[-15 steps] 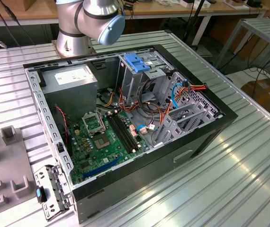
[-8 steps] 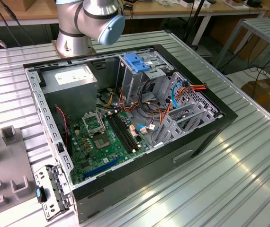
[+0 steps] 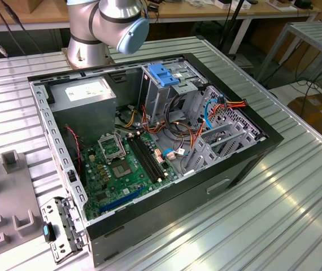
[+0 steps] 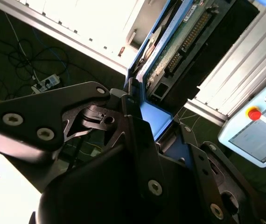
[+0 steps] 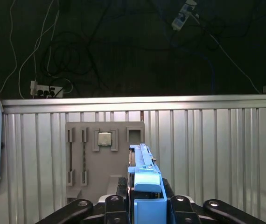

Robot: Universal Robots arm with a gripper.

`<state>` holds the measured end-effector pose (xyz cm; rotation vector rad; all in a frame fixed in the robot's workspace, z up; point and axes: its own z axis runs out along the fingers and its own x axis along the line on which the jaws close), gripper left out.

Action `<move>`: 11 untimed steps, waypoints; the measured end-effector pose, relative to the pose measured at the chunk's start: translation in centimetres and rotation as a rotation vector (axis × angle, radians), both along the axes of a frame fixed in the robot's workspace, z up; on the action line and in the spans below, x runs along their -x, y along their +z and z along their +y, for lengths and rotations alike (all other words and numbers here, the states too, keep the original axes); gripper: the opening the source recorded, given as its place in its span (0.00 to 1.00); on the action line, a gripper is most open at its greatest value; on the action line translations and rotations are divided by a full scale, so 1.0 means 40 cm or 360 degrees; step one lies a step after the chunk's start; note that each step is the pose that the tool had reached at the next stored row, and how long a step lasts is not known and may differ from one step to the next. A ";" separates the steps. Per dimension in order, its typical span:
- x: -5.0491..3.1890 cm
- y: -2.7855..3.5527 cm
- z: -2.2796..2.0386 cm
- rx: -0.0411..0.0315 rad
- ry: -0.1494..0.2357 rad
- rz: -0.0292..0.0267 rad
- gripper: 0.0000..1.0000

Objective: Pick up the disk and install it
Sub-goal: 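Pick up the disk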

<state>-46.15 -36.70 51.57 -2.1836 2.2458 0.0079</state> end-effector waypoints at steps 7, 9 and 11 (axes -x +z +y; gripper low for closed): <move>0.000 0.015 0.000 0.0000 0.0000 0.00000 0.37; 0.000 0.021 0.000 0.0000 0.0000 0.00000 0.37; 0.000 0.026 0.000 0.0000 0.0000 0.00000 0.37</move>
